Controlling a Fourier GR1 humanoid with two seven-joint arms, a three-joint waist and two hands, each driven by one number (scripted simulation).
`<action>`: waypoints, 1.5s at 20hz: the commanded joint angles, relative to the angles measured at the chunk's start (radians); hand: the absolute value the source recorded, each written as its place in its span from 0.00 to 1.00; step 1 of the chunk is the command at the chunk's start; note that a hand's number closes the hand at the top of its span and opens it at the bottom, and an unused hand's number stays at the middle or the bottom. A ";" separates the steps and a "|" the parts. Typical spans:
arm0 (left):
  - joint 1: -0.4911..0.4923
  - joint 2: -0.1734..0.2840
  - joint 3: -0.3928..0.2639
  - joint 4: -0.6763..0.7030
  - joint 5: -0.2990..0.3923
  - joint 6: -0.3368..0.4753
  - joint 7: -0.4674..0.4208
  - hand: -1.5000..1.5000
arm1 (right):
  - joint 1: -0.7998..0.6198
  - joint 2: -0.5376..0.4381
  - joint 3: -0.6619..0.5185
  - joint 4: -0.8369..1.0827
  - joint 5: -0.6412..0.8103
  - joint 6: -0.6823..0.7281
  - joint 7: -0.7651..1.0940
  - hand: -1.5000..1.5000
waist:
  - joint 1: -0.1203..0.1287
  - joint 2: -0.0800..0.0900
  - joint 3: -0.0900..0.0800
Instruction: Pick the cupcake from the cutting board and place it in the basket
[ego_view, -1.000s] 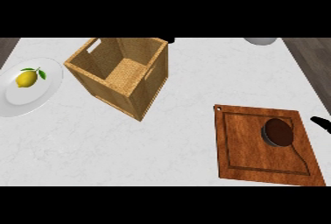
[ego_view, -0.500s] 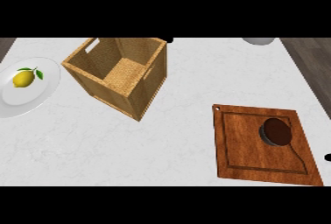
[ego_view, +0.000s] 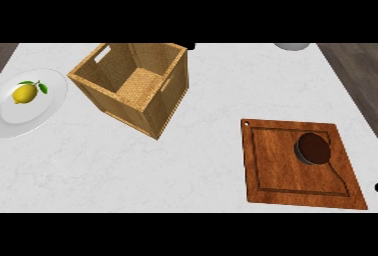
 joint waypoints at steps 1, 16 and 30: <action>-0.307 -0.045 0.077 -0.195 0.017 0.009 -0.125 0.50 | -0.033 0.018 0.000 -0.015 -0.025 0.005 0.033 0.00 | -0.032 -0.001 0.004; -0.298 -0.066 0.083 -0.164 0.024 0.005 -0.179 0.50 | -0.059 0.101 0.036 -0.025 -0.013 -0.036 0.024 0.00 | -0.042 -0.001 0.009; -0.301 -0.073 0.088 -0.139 0.030 -0.008 -0.223 0.50 | -0.068 0.189 0.095 -0.021 0.055 -0.111 0.004 0.00 | -0.045 0.005 0.010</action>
